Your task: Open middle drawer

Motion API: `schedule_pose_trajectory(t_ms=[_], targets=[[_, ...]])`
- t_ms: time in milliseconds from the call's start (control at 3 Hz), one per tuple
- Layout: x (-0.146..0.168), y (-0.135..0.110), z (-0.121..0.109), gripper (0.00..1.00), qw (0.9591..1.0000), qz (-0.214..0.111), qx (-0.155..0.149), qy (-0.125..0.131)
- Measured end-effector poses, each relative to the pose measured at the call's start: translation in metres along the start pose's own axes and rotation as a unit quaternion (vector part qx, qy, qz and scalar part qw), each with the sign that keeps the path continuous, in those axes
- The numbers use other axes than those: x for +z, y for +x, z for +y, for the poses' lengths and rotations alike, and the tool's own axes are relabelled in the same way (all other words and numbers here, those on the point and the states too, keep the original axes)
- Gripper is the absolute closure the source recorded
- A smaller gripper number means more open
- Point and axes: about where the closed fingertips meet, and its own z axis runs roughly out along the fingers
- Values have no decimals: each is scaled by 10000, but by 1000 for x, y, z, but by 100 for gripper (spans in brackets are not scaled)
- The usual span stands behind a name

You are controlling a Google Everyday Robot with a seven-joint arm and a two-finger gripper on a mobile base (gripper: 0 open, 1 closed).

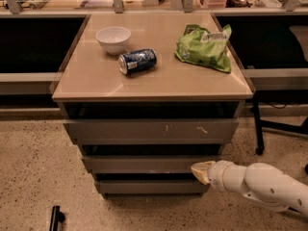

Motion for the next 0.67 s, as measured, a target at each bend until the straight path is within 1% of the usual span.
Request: schedule_pose_trajectory(t_ms=[333,667], targets=[[16,-14,-24,100,9986,-400,-21,347],[33,-27,-65,100,9919,-835,58,954]])
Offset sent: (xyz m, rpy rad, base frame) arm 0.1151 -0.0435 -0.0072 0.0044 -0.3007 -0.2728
